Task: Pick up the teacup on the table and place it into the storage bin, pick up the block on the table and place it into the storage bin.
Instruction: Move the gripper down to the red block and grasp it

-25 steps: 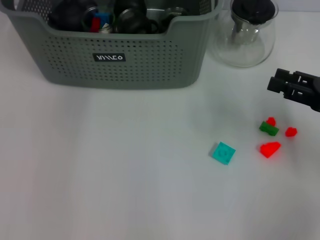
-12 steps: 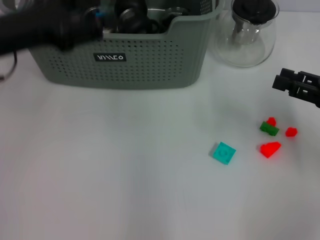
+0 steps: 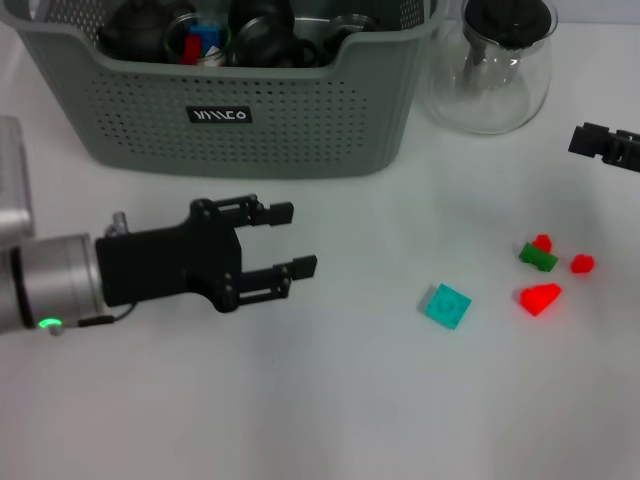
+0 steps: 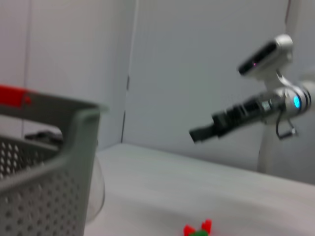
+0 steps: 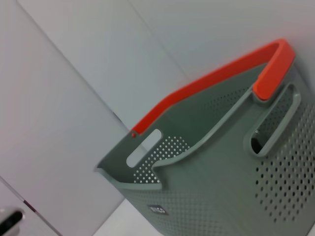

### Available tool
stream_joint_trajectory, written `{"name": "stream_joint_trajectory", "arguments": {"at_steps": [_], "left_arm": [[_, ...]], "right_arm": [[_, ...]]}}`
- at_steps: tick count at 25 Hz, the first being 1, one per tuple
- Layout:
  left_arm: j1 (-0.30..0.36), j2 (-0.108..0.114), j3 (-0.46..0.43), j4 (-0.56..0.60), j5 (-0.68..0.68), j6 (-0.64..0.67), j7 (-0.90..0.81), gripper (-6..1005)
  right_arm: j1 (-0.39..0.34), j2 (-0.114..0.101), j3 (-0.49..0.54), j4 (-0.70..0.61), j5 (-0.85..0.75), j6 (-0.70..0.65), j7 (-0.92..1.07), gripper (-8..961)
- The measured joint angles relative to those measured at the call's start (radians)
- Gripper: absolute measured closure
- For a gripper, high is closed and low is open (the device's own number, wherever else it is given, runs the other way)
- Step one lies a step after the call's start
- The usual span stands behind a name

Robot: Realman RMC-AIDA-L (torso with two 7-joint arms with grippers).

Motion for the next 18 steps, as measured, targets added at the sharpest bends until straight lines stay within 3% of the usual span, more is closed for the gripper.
{"name": "stream_joint_trajectory", "arguments": {"at_steps": [3, 5, 10, 18], "left_arm": [[-0.004, 0.0, 0.004, -0.042, 0.001, -0.046, 0.03, 337], [0.001, 0.0, -0.011, -0.046, 0.0, -0.052, 0.032, 337], [0.022, 0.003, -0.068, -0.042, 0.0, -0.032, 0.033, 337], [0.03, 0.006, -0.09, -0.044, -0.004, -0.024, 0.03, 337]], "right_arm": [[0.015, -0.011, -0.01, -0.015, -0.052, -0.017, -0.011, 338], [0.023, -0.006, -0.035, -0.059, -0.128, -0.053, -0.095, 337], [0.031, 0.044, -0.064, -0.23, -0.246, -0.128, -0.235, 337], [0.121, 0.047, -0.084, -0.657, -0.463, -0.27, 0.207, 338]]}}
